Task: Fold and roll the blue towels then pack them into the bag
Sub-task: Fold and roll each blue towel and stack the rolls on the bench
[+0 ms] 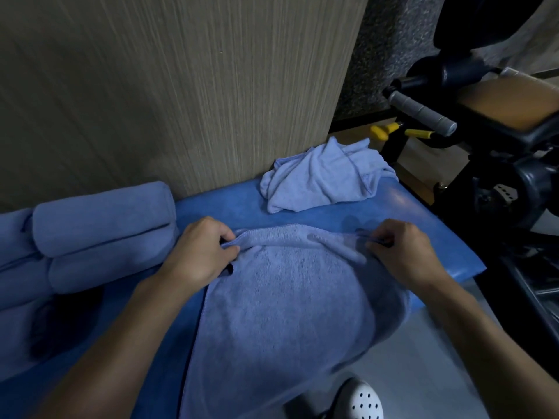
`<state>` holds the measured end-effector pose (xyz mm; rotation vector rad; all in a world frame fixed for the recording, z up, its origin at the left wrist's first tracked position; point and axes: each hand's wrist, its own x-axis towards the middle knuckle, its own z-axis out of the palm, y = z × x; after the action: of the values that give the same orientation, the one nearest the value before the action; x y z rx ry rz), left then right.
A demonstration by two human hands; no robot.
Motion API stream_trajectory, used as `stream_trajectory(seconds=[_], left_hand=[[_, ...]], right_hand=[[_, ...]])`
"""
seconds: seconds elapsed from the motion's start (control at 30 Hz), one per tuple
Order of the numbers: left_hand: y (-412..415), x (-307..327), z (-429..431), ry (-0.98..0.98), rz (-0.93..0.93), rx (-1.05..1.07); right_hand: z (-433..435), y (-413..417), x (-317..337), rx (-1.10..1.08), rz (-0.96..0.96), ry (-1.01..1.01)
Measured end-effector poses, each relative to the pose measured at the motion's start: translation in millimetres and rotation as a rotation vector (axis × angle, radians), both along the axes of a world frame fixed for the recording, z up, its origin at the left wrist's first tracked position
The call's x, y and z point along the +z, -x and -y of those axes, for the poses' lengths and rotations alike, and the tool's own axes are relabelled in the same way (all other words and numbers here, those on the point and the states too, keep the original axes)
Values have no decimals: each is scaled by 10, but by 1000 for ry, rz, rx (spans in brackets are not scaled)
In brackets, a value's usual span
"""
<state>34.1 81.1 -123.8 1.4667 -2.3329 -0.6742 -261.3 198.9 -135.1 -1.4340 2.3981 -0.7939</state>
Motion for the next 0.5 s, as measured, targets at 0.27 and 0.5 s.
stream_trajectory(seconds=[0.27,0.5], left_hand=[[28,-40,-4,35,-12,-50],[18,48,33,30,-74,-3]], right_hand=[[-10,26,-64,156,-44,-9],[-32,-4,32,102,24,77]])
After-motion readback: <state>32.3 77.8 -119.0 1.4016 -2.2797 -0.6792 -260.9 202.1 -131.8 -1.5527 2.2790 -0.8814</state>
